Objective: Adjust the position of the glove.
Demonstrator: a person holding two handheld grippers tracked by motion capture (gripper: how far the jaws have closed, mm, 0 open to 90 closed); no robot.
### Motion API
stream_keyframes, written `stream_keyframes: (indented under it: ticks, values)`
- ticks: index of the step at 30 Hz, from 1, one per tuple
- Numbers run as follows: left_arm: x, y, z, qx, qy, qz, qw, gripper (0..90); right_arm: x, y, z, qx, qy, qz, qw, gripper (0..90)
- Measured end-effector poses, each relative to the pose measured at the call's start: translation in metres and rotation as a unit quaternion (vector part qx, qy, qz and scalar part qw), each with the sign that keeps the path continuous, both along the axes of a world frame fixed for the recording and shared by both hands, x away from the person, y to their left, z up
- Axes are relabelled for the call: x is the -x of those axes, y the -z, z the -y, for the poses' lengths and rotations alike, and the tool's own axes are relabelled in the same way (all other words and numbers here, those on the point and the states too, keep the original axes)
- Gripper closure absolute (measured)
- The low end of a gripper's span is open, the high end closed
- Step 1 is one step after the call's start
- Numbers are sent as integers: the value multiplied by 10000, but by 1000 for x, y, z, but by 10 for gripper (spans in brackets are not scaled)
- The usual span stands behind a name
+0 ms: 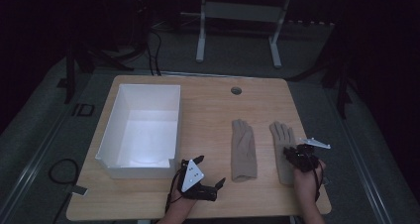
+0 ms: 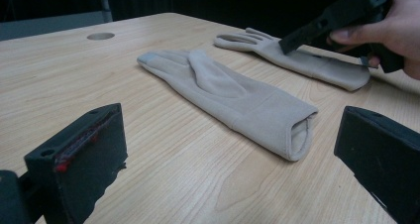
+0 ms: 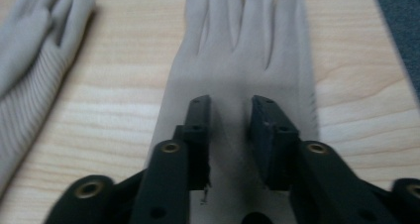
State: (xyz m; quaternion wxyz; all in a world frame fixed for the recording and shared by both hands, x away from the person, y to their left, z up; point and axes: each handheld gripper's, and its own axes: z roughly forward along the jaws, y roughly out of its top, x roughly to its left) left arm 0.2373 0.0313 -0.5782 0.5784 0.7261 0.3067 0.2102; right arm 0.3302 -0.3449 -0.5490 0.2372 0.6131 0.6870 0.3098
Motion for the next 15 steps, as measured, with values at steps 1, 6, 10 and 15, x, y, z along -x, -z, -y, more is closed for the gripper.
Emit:
stream_keyframes:
  ticks: [1,6,10,15]
  values:
    - [0,0,0,-6,6,1,10000,2,0,2,0,29,-9,4,10000,673]
    - [0,0,0,-4,20,10,10000,2,0,-1,0,-64,-111,60,9999,618]
    - [0,0,0,-8,25,12,10000,2,-4,-12,0,-79,-640,128,9978,573]
    - [0,0,0,3,28,-7,10000,2,-8,-21,4,205,-1316,318,9906,546]
